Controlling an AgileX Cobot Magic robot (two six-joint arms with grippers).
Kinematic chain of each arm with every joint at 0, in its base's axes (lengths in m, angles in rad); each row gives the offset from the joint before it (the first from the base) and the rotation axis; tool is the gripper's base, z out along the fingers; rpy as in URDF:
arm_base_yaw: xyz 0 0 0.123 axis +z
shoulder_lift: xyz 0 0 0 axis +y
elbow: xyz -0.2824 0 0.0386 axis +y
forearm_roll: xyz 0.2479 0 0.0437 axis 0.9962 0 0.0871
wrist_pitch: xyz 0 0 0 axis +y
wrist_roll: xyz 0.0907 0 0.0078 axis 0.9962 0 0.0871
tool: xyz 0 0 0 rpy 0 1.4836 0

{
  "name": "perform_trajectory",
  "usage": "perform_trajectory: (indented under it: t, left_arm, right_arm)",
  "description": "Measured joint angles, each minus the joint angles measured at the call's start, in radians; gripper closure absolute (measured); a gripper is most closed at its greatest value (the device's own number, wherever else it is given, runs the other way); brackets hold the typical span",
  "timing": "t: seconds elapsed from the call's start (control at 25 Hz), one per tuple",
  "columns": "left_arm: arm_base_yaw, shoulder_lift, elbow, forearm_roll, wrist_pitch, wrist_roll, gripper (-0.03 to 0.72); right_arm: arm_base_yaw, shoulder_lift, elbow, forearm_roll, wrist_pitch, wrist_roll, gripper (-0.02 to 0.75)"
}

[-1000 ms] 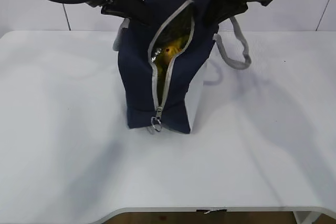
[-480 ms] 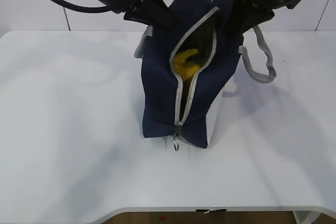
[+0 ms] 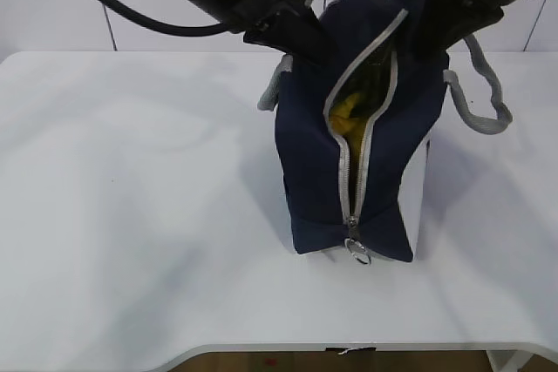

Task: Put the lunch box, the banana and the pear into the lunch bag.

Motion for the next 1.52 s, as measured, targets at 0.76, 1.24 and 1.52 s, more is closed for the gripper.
perform_trajectory:
  t: [0.76,1.24,1.52]
  left_arm:
    - [-0.016,0.025,0.000,0.022,-0.044,0.000,0.690]
    - [-0.016,0.037,0.000,0.024,-0.051,0.001,0.488]
    - [-0.013,0.037,0.000,0.024,-0.055,0.002,0.270]
  right_arm:
    - [0.000,-0.003,0.068,-0.010,-0.005,-0.006,0.730]
    - [0.000,0.015,0.069,-0.010,-0.011,-0.028,0.514]
    - [0.000,0.015,0.044,0.004,-0.016,-0.036,0.409]
